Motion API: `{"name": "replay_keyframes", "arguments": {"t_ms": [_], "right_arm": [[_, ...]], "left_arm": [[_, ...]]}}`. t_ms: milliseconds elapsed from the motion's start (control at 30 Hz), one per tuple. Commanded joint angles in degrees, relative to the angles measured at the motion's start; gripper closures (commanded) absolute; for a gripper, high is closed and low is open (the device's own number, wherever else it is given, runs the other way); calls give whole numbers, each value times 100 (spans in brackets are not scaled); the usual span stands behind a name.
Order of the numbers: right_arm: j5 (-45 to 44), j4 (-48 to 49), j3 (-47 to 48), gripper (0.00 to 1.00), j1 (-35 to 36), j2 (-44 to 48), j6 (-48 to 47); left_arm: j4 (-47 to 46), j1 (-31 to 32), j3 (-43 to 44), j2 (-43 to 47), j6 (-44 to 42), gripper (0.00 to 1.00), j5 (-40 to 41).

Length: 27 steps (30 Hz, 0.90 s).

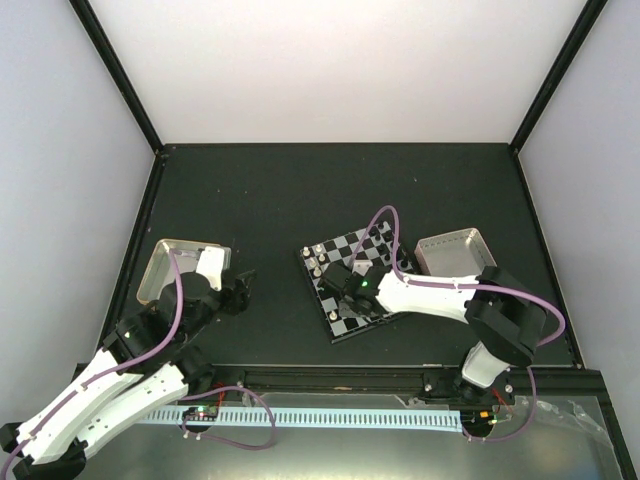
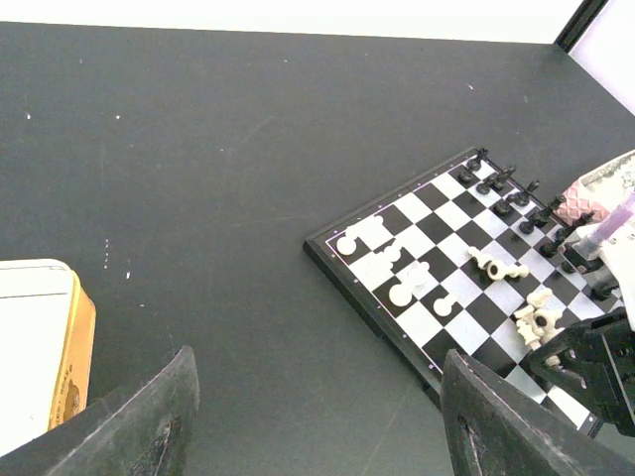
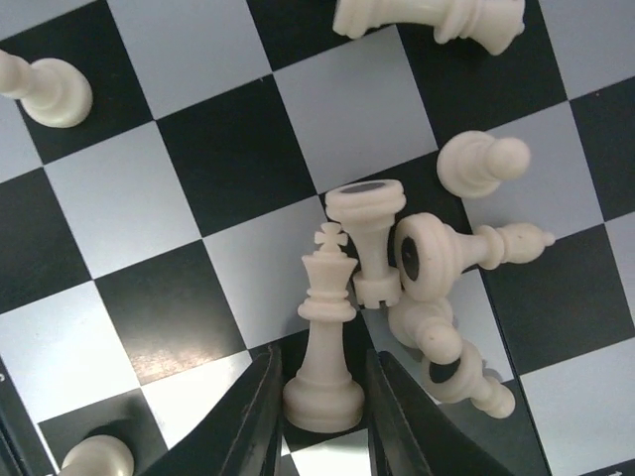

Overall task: Set up the chess pieces on the board
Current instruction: Pick up the chess piece from the chessboard.

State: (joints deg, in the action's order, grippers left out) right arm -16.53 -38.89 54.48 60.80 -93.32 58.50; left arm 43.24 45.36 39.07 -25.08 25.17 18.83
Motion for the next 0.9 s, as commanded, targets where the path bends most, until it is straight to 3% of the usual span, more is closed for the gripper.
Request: {"name": "replay_keyframes", "arguments": {"t_ms": [0, 100, 300, 567, 700, 867], "right_arm": [[-210, 32, -85, 75, 69, 2, 326], [-108, 112, -156, 76, 105, -10, 351], [0, 392, -228, 91, 117, -8, 93], [-513, 1369, -710, 92, 109, 1121, -1039], [-249, 2313, -1153, 92, 102, 2046, -2082], [772, 3260, -1642, 94, 101, 3225, -3192]], "left_arm": [[-57, -29, 7, 56, -85, 32, -47], [-53, -26, 13, 68, -77, 32, -50], [-53, -28, 1, 25, -60, 32, -64], [-212, -23, -38, 8, 18, 30, -320], [-883, -27, -141, -199, 239, 27, -1288], [-1921, -32, -69, -716, 912, 22, -2642]]}}
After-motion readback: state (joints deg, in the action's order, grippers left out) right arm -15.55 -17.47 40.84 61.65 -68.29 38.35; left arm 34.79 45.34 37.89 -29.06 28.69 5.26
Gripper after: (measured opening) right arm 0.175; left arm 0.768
